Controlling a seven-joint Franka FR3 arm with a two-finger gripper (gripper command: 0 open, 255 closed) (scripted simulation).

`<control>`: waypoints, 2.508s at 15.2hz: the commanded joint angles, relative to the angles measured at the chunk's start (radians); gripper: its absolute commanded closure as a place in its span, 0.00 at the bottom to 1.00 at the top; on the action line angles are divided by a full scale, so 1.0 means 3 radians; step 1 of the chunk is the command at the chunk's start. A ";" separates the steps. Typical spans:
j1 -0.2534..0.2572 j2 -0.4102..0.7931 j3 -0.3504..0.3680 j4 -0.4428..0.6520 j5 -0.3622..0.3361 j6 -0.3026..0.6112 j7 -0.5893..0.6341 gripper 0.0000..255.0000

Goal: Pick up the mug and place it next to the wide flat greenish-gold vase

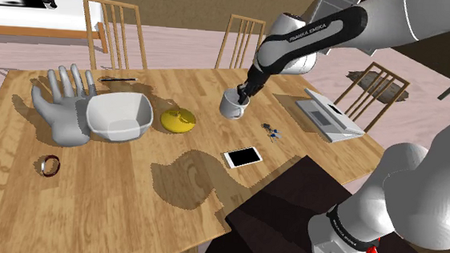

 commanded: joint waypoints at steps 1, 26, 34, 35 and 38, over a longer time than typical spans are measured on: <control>0.0088 -0.0020 0.0077 0.0001 -0.0065 0.0001 0.0222 1.00; 0.0639 0.0745 0.0661 0.0406 0.0011 0.0391 0.1305 1.00; 0.0563 0.1045 0.0768 0.0395 0.0201 0.0691 0.1162 1.00; 0.0551 0.1084 0.0785 0.0398 0.0224 0.0728 0.1144 1.00; 0.0511 0.1204 0.0838 0.0409 0.0293 0.0835 0.1089 1.00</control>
